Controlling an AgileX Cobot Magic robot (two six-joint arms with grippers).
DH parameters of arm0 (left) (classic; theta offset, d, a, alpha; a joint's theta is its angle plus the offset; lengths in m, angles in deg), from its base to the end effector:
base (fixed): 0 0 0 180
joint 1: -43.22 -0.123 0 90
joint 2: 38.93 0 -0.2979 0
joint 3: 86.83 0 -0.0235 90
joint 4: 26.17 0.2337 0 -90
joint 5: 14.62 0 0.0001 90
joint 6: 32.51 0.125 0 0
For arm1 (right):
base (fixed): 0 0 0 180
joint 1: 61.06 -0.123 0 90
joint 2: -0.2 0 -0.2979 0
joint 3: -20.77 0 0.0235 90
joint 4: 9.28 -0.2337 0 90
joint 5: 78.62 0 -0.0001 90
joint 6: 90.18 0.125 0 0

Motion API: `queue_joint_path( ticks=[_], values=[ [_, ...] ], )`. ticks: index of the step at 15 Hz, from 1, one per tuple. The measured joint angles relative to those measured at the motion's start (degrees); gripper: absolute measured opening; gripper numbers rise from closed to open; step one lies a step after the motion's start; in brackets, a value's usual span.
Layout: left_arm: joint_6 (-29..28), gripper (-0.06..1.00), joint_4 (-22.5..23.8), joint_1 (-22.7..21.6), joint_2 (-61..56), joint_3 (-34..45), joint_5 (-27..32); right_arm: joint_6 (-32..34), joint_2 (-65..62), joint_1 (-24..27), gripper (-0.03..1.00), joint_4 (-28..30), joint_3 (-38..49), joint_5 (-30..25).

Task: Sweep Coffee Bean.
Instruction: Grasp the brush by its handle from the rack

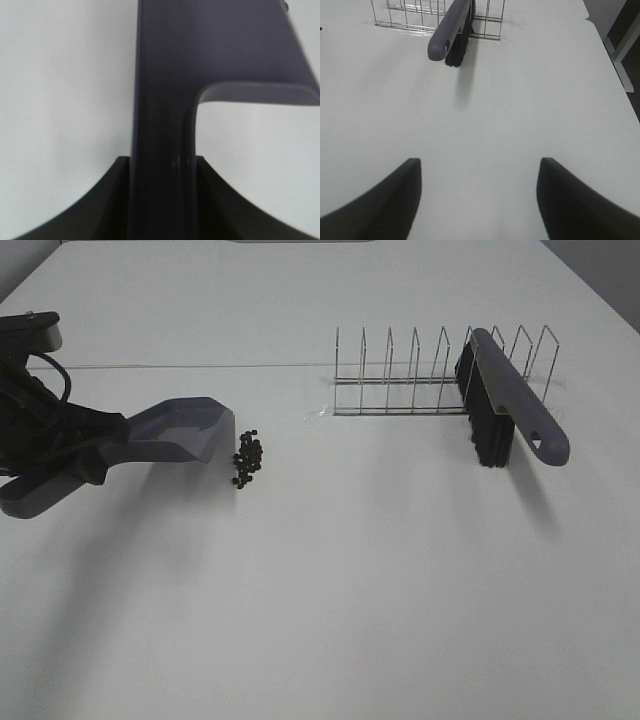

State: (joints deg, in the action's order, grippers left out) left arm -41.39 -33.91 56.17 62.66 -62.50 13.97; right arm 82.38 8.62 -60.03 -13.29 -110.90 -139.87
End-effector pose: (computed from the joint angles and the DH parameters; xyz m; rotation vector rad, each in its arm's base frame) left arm 0.3071 -0.0789 0.1843 -0.0448 2.7124 -0.2379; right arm -0.0018 0.0077 0.2559 -0.1183 2.0541 -0.0076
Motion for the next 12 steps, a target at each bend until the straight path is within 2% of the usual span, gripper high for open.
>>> queue_joint_path(
  ticks=[2,3,5,7,9,12],
  values=[
    [-0.1,0.35,0.2,0.0,-0.2,0.0,0.4,0.0,4.0,0.0,0.60,-0.1,-0.5,2.6],
    [-0.1,0.35,0.3,0.0,-0.2,0.0,0.9,0.0,9.9,0.0,0.57,-0.9,-0.9,10.1],
    [-0.1,0.35,0.5,0.0,-0.2,0.0,1.0,0.0,14.4,-0.1,0.56,-2.2,-1.0,15.0],
    [-0.1,0.35,0.9,0.0,-0.2,0.0,1.3,0.0,22.3,-2.2,0.56,-4.5,-2.9,20.5],
    [-0.1,0.35,1.2,0.0,-0.2,0.0,1.4,0.0,33.4,-4.1,0.56,-5.4,-7.4,22.7],
    [-0.1,0.35,1.3,0.0,-0.2,0.0,1.7,-0.3,52.0,-4.2,0.56,-5.8,-18.6,23.5]
  ],
)
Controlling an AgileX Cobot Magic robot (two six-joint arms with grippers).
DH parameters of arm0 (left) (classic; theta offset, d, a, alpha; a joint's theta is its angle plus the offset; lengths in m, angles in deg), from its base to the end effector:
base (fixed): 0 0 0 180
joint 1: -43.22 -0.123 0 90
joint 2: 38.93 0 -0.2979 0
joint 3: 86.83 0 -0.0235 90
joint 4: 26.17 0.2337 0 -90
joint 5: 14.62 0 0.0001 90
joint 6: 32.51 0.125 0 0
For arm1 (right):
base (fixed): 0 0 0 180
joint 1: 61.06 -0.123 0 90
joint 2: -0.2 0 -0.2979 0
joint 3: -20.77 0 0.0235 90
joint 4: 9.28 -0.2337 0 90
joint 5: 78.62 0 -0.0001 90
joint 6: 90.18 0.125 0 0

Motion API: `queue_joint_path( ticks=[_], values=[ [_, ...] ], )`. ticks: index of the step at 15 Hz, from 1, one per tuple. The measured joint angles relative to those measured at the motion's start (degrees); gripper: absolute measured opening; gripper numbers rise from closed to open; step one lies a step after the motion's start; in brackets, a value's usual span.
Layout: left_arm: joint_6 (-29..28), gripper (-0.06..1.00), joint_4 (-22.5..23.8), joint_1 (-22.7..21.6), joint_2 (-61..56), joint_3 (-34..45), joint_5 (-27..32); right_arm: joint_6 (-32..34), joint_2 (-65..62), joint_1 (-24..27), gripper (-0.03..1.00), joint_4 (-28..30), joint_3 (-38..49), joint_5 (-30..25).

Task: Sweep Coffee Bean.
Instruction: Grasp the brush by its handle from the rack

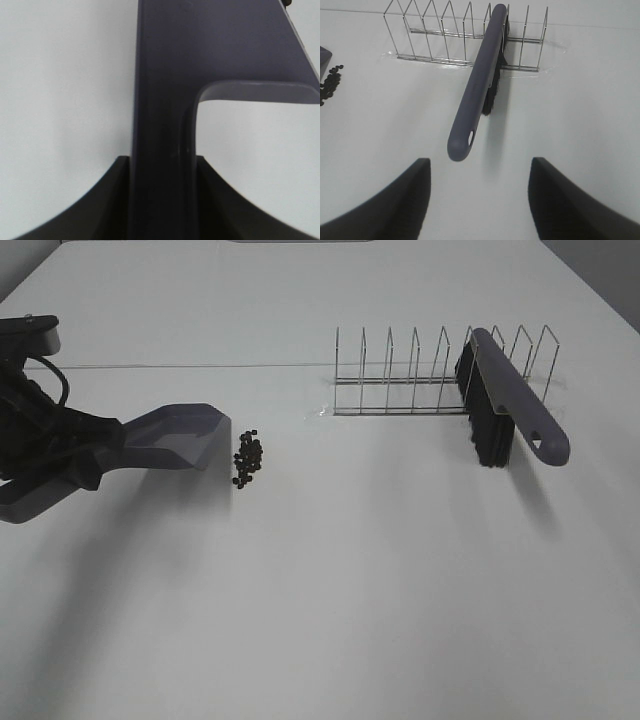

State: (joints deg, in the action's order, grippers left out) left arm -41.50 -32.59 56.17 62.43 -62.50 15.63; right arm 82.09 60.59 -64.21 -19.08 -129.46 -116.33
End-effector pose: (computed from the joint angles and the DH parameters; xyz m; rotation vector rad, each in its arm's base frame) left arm 0.3037 -0.0771 0.1840 -0.0215 2.7363 -0.2144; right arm 0.1842 0.0232 0.3291 -0.1174 2.2214 0.1467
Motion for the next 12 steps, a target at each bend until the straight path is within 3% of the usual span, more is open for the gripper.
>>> queue_joint_path(
  ticks=[1,2,6,12],
  values=[
    [0.0,0.35,0.0,0.0,0.0,0.0,0.0,-0.1,2.6,0.0,0.56,0.0,-1.6,0.0],
    [0.0,0.35,0.0,0.0,0.0,0.0,0.1,-0.1,15.0,0.0,0.56,0.0,-9.3,-0.2],
    [0.0,0.35,0.0,0.0,0.0,0.0,0.2,-0.1,30.9,0.0,0.56,0.0,-23.3,-3.6],
    [0.0,0.35,0.0,0.0,0.0,0.0,0.2,-0.2,55.5,0.0,0.56,0.0,-45.4,-13.3]
  ],
)
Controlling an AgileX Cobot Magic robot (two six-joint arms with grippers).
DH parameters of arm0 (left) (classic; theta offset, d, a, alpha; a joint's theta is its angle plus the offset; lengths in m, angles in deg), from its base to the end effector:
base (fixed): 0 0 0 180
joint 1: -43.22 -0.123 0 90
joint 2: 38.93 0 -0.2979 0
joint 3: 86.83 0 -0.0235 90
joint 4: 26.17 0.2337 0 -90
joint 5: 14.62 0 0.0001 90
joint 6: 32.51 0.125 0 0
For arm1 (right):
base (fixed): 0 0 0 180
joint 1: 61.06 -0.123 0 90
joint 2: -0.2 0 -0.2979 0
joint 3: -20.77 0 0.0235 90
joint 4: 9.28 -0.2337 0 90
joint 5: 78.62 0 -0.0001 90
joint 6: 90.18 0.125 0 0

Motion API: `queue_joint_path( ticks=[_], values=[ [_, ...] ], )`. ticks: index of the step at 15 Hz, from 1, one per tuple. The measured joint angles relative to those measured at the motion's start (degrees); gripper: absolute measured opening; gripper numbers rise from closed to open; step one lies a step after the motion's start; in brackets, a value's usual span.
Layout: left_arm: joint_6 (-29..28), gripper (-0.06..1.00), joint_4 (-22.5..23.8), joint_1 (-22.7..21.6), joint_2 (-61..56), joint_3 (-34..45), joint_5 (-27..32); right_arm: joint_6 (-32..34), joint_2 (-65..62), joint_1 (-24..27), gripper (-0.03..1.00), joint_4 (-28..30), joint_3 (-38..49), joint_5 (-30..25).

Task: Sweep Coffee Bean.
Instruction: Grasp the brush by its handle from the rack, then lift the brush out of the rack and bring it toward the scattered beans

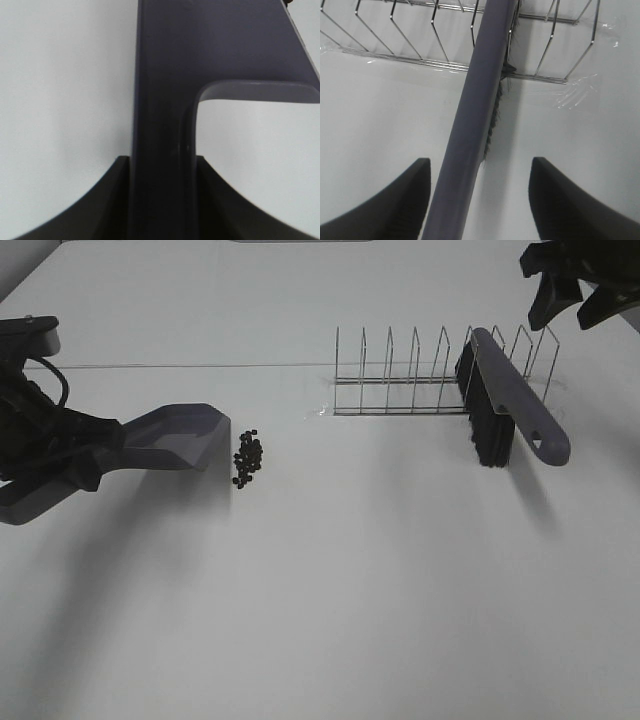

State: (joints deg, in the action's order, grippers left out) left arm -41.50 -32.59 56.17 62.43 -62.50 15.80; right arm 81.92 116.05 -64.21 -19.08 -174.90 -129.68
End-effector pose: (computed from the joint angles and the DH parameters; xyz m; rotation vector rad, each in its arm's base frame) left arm 0.3034 -0.0770 0.1838 -0.0213 2.7392 -0.2140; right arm 0.4228 0.0399 0.2647 -0.1567 2.6242 0.1834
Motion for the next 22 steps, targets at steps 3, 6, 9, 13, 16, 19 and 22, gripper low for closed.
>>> queue_joint_path(
  ticks=[3,6,9,13,16,19,22],
  values=[
    [0.0,0.35,0.0,0.0,0.0,0.0,0.0,0.0,10.6,0.0,0.56,0.0,-10.9,-4.0],
    [0.0,0.35,0.0,0.0,0.0,0.0,0.0,0.1,17.0,0.0,0.60,0.4,-16.9,-6.2],
    [0.0,0.35,0.0,0.0,0.0,0.0,0.0,0.1,20.7,-0.3,0.61,0.9,-18.0,-6.7],
    [0.0,0.35,0.0,0.0,0.0,0.0,0.0,1.9,25.7,-2.2,0.54,2.8,-18.0,-5.4],
    [0.0,0.35,0.0,0.0,0.0,0.0,0.0,6.1,26.2,-2.2,0.35,5.4,-18.2,-5.1],
    [0.0,0.35,0.0,0.0,0.0,0.0,0.0,7.1,25.9,-2.6,0.34,6.0,-18.2,-5.4],
    [0.0,0.35,0.0,0.0,0.0,0.0,0.0,7.6,22.8,-2.6,0.34,6.5,-18.2,-6.7]
  ],
)
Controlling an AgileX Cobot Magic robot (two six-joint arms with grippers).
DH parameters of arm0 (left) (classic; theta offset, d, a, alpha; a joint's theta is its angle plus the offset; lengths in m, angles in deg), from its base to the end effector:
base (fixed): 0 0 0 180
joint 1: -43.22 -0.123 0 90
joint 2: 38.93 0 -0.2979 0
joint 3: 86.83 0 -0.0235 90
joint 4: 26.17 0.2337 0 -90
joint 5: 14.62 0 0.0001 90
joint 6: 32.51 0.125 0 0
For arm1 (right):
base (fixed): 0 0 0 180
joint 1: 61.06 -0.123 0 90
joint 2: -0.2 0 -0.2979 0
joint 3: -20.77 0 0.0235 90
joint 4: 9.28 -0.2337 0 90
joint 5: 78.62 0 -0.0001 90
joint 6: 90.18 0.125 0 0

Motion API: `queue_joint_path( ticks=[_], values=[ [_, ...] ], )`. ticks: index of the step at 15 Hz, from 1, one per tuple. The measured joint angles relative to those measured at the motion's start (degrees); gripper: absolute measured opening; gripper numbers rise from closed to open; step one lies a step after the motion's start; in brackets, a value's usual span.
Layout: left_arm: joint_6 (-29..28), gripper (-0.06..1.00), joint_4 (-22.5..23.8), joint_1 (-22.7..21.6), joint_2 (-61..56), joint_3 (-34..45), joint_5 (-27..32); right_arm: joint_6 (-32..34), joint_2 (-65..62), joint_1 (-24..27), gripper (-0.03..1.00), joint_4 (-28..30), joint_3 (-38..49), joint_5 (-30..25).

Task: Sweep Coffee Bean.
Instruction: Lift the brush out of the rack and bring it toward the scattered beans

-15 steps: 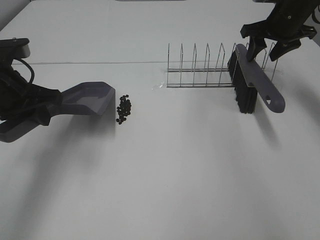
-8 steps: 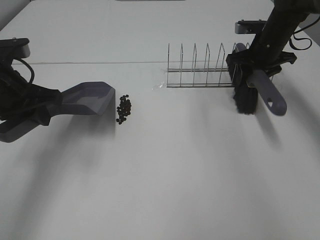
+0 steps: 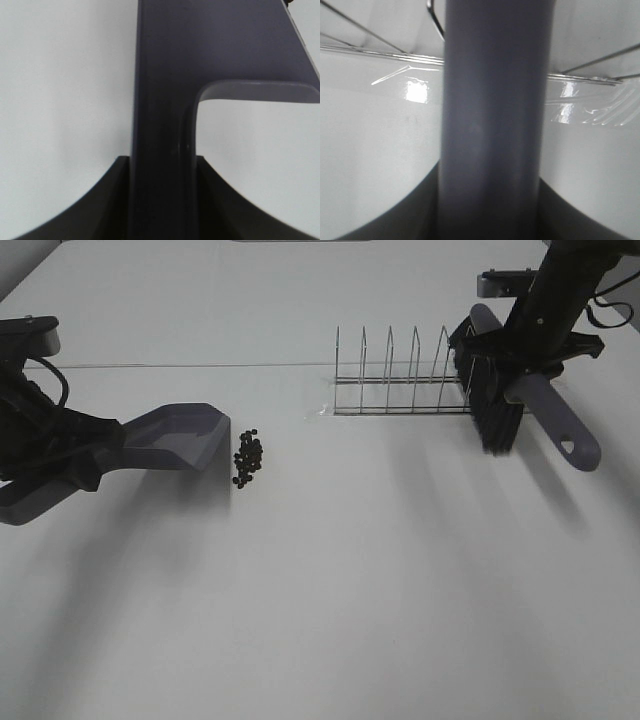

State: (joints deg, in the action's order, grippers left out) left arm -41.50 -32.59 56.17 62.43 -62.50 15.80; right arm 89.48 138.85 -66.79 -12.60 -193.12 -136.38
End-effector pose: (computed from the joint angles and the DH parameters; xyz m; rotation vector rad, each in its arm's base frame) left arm 0.3034 -0.0770 0.1838 -0.0213 2.7392 -0.2140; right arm 0.4900 0.0553 0.1639 -0.1171 2.8354 0.0967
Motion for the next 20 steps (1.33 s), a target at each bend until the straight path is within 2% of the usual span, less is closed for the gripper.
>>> queue_joint_path(
  ticks=[3,4,7,10,13,18,20],
  values=[
    [0.0,0.35,0.0,0.0,0.0,0.0,0.0,0.6,-5.2,0.1,0.34,1.3,-0.1,-2.5],
    [0.0,0.35,0.0,0.0,0.0,0.0,0.0,0.7,-8.9,0.3,0.34,1.1,-0.5,-6.8],
    [0.1,0.35,0.0,0.0,0.0,0.0,0.6,0.3,-10.5,0.1,0.34,-0.9,-0.5,-11.3],
    [0.2,0.35,0.0,0.0,1.3,0.0,3.0,0.3,-11.2,-1.9,0.34,-1.0,1.0,-12.1],
    [0.1,0.35,-0.2,0.0,6.9,0.0,6.0,1.0,-14.2,-8.0,0.34,-0.7,7.3,-12.2],
    [0.1,0.35,-1.1,0.0,14.0,-0.3,5.6,6.9,-14.7,-17.2,0.34,3.3,13.9,-11.9],
    [0.1,0.35,-1.4,0.0,16.1,-1.4,5.8,8.7,-14.7,-20.9,0.34,5.5,16.2,-8.6]
  ],
)
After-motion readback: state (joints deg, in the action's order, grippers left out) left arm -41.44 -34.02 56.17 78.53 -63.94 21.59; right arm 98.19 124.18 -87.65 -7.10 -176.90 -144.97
